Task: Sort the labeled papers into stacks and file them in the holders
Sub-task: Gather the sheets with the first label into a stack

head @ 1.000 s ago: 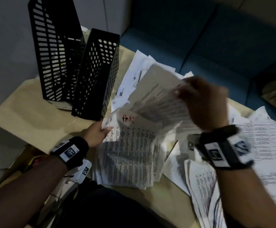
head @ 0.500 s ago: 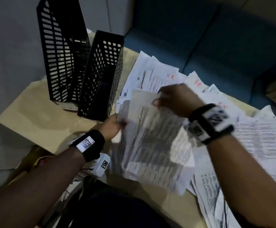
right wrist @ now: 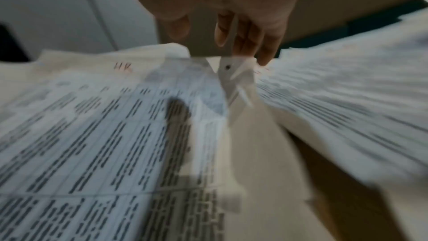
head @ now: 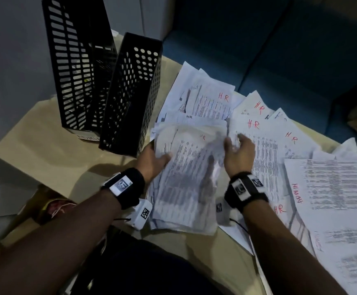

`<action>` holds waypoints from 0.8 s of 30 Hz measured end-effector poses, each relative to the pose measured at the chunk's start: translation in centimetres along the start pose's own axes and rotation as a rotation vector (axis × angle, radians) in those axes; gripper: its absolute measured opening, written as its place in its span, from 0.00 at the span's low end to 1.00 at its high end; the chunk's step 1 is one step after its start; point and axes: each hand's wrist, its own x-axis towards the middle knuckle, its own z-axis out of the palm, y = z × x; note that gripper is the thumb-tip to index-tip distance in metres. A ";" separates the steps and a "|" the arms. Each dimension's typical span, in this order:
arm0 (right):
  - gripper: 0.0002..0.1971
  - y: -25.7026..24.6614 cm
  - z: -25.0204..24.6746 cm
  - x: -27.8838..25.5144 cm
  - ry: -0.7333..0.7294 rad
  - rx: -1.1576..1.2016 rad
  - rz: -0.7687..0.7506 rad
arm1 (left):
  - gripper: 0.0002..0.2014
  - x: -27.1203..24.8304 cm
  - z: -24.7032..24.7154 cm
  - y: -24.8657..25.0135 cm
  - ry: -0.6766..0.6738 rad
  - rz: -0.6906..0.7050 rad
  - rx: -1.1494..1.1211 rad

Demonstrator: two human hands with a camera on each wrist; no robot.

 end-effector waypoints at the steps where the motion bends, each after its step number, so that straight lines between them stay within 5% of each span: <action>1: 0.29 1.6 -0.4 -0.2 -0.020 0.072 0.097 | 0.17 0.4 0.0 -0.3 0.001 -0.002 -0.009; 4: 0.26 5.3 -1.0 -1.8 -0.068 0.239 0.265 | 0.15 0.8 0.1 -0.9 -0.034 -0.002 -0.008; 7: 0.16 6.3 -0.7 -2.8 -0.117 0.207 0.225 | 0.15 0.6 0.6 -0.7 -0.083 0.039 -0.030; 9: 0.10 5.5 -0.1 -2.8 -0.079 0.141 0.198 | 0.24 0.2 1.1 -0.8 -0.178 0.080 -0.037; 12: 0.17 3.1 0.5 -3.1 -0.115 0.228 0.170 | 0.34 -0.1 1.6 -1.2 -0.224 0.140 0.296; 16: 0.34 1.2 0.4 -2.8 -0.220 0.308 0.149 | 0.21 0.1 1.6 -1.6 -0.307 0.058 0.324; 20: 0.25 0.7 0.5 -3.0 -0.342 0.282 0.090 | 0.19 -0.7 0.9 -1.4 -0.280 0.082 0.273; 24: 0.29 1.3 0.7 -2.7 -0.164 0.337 0.148 | 0.12 -1.2 -0.6 -2.8 -0.126 0.037 0.046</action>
